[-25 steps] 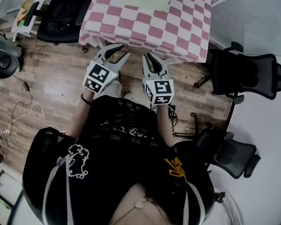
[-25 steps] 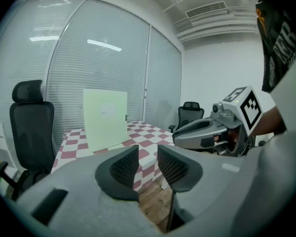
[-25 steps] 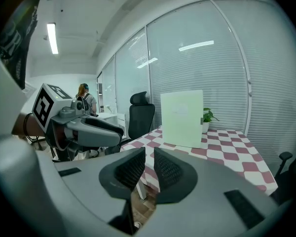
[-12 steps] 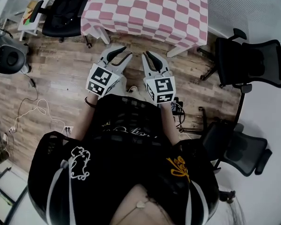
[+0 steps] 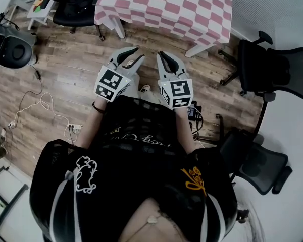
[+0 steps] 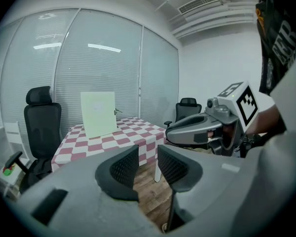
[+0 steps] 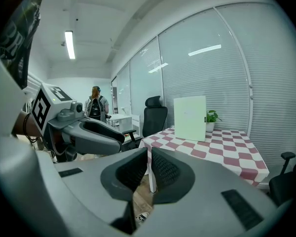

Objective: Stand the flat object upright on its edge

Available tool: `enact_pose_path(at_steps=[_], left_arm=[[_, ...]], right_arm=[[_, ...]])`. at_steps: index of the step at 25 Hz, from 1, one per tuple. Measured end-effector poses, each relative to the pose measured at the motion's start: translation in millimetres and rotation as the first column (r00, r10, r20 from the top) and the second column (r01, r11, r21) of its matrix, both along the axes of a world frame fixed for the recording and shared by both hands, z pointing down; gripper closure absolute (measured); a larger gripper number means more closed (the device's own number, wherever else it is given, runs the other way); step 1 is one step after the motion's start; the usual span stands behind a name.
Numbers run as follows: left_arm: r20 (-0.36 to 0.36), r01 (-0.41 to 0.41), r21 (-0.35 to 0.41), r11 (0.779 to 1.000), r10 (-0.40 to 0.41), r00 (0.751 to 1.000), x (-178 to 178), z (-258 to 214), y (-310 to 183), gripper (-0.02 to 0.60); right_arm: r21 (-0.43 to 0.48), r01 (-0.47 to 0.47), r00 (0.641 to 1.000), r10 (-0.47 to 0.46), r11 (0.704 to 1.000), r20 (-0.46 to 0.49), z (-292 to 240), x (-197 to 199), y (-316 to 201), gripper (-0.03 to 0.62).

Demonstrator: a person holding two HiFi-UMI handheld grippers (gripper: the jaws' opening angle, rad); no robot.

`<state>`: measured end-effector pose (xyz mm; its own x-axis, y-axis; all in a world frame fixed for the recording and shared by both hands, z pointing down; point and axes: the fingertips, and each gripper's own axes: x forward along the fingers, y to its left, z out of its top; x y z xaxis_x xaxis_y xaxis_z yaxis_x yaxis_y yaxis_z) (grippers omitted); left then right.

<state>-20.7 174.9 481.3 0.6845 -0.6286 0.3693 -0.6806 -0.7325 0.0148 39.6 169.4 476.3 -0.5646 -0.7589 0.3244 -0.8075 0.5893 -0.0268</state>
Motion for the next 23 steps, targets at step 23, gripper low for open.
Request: enact_pose_path(at_steps=[23], left_arm=[[0.022,-0.005,0.01,1.0,0.005,1.0,22,0,14,0.452]], right_arm=[[0.014,0.04,0.999,-0.04,0.999,-0.007,1,9,11,0.565]])
